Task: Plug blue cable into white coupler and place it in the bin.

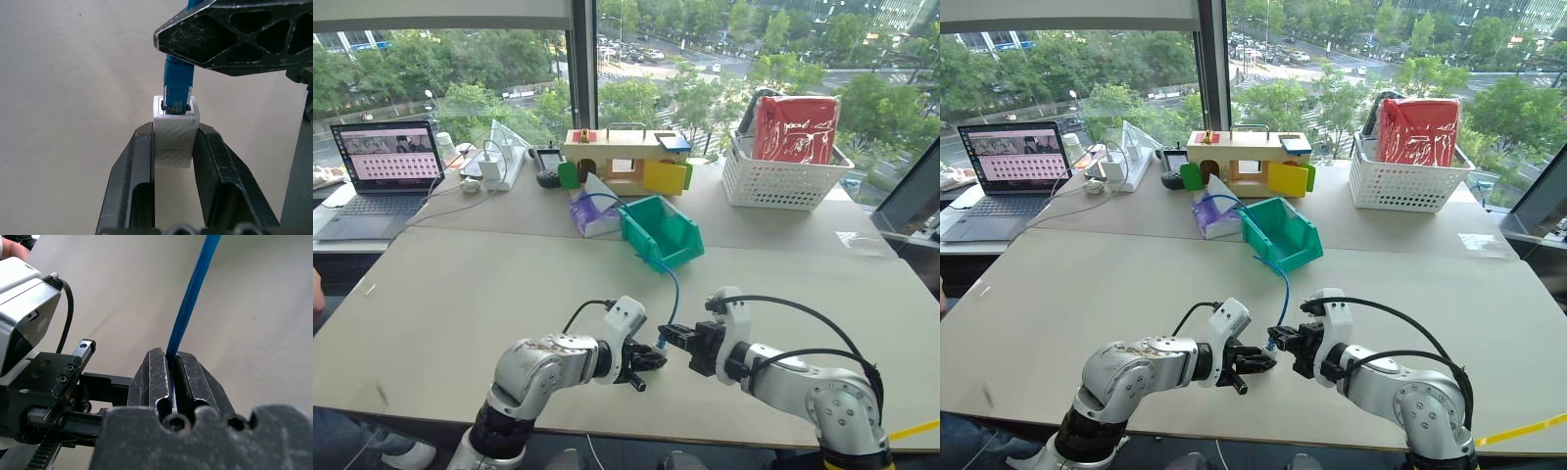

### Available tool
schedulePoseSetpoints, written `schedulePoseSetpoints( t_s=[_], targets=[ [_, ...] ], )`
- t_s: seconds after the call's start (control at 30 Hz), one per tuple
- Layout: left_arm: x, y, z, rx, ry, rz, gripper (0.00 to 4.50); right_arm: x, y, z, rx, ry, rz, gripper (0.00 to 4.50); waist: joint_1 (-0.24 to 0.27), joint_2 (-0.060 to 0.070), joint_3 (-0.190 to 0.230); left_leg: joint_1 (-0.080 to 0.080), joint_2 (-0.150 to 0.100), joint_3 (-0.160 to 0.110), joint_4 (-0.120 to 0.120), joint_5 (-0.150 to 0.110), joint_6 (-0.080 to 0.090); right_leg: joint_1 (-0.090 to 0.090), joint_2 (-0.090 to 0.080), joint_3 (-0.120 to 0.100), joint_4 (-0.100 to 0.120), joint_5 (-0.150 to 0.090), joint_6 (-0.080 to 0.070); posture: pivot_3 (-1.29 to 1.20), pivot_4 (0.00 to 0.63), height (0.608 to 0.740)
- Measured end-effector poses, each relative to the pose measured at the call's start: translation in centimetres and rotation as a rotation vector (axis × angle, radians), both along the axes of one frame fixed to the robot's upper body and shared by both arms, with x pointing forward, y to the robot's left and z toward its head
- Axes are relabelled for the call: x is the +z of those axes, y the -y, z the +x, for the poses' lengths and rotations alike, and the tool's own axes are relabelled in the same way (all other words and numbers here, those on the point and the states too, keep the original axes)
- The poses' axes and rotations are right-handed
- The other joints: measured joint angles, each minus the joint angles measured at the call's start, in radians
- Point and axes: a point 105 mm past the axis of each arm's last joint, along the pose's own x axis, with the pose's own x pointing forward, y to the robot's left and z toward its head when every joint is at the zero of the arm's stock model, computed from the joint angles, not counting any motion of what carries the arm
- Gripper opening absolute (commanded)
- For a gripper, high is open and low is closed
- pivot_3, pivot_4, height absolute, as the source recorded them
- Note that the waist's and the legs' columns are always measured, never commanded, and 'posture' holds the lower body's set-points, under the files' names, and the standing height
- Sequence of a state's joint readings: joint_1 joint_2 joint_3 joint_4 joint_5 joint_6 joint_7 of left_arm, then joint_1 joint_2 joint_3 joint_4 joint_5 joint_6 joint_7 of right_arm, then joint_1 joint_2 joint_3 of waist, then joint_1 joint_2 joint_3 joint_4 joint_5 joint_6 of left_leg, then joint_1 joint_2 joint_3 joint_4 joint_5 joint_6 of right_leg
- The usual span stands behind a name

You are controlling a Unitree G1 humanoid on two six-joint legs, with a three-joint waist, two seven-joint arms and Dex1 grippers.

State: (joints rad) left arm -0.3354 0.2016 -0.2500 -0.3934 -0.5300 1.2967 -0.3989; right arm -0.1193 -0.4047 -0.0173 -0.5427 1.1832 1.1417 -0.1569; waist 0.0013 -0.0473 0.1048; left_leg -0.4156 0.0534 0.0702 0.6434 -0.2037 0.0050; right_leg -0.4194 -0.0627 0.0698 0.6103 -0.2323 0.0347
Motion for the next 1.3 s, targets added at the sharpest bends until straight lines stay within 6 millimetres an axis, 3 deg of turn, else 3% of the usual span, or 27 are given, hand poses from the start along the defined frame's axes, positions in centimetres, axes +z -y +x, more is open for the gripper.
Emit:
schedulePoseSetpoints(
  t_s=[0.27,0.67,1.07,1.3],
  targets=[
    [-0.1,0.6,0.3,-0.006,-0.015,-0.005,0.62,0.1,0.4,0.4,0.081,0.07,-0.173,0.0,0.002,0.0,0.0,0.001,-0.004,-0.006,0.0,0.0,0.001,0.002,-0.002,-0.001,-0.001,-0.002,0.003,0.0,0.15,0.74],
    [-0.2,1.3,0.4,0.014,-0.026,-0.017,0.62,-0.1,1.2,0.3,0.035,0.029,-0.063,0.0,0.007,0.0,0.001,0.002,-0.007,-0.009,0.0,0.001,0.002,0.007,-0.009,-0.002,-0.003,-0.004,0.006,0.0,0.15,0.74],
    [-0.2,2.5,-0.2,-0.02,-0.037,-0.031,0.62,0.3,2.8,-0.3,0.15,0.016,-0.094,0.0,0.012,0.0,0.001,-0.001,-0.013,-0.012,0.0,-0.003,0.01,0.015,-0.016,-0.006,-0.016,-0.003,0.004,0.0,0.15,0.74],
    [-0.1,2.5,-0.1,-0.018,-0.032,-0.028,0.62,0.2,2.5,0.1,0.144,0.015,-0.083,0.0,0.011,0.0,0.001,-0.003,-0.015,-0.013,0.0,-0.004,0.013,0.016,-0.017,-0.006,-0.016,-0.003,0.005,0.0,0.15,0.74]
  ],
)
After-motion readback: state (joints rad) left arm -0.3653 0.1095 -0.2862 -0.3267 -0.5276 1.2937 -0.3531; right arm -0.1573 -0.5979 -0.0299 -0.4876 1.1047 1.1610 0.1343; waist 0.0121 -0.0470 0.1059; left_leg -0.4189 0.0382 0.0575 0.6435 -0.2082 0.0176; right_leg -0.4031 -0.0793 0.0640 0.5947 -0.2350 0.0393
